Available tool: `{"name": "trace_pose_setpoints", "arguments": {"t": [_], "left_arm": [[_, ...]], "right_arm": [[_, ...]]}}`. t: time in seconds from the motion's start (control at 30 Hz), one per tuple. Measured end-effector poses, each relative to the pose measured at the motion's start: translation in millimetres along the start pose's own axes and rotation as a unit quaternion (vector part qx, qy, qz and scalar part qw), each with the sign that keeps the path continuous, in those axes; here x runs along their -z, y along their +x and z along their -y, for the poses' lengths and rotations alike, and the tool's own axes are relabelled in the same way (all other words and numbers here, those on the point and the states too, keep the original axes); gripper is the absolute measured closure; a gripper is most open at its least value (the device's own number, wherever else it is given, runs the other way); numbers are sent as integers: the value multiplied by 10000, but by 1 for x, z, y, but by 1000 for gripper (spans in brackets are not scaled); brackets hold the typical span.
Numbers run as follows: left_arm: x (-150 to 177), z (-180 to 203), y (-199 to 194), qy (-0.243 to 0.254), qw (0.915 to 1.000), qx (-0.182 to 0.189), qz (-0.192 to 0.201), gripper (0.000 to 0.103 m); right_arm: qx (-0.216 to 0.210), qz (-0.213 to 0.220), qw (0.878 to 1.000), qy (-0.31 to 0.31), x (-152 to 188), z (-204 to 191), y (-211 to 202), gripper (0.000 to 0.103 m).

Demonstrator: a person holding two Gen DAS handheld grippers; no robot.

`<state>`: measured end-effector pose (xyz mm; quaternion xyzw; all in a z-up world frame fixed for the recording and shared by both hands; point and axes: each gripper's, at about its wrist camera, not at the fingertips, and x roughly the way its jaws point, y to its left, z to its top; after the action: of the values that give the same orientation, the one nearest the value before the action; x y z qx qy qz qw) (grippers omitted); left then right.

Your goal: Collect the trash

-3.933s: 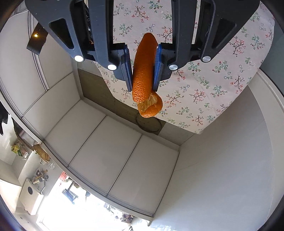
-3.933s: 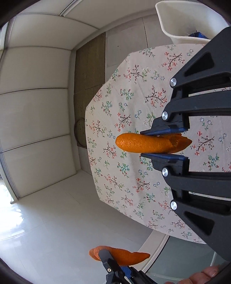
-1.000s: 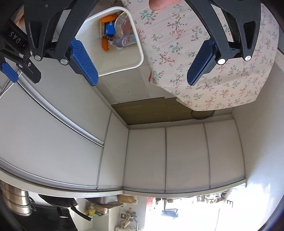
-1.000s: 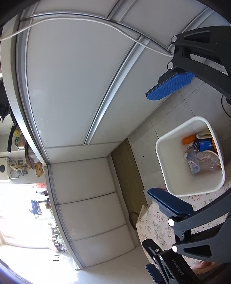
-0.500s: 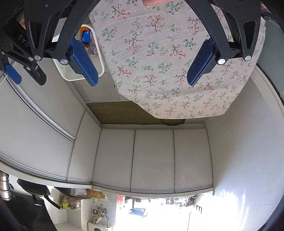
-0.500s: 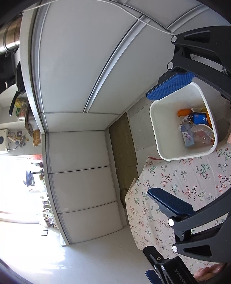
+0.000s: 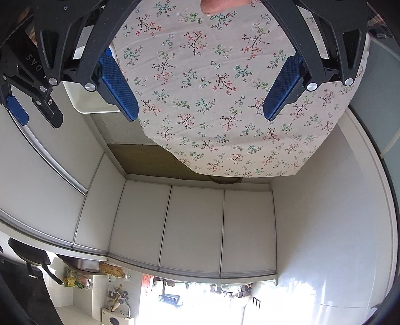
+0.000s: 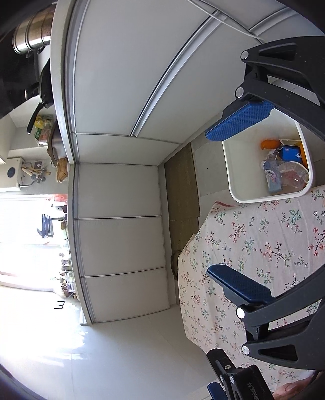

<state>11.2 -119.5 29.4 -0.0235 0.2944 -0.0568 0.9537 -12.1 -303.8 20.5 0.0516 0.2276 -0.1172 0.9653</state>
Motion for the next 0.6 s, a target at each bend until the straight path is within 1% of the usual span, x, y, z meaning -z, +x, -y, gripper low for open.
{"name": "trace_pose_setpoints", "arguments": {"t": [0.27,0.6], "left_arm": [[1,-4,1,-1,9999,-129,9,7],[1,-2,4,47,9998,-177,3,7]], "right_arm": [[-65,-50,9999,-70,2,-6,3,7],[-51,-120,9999,-82,4,-5,4,7]]}}
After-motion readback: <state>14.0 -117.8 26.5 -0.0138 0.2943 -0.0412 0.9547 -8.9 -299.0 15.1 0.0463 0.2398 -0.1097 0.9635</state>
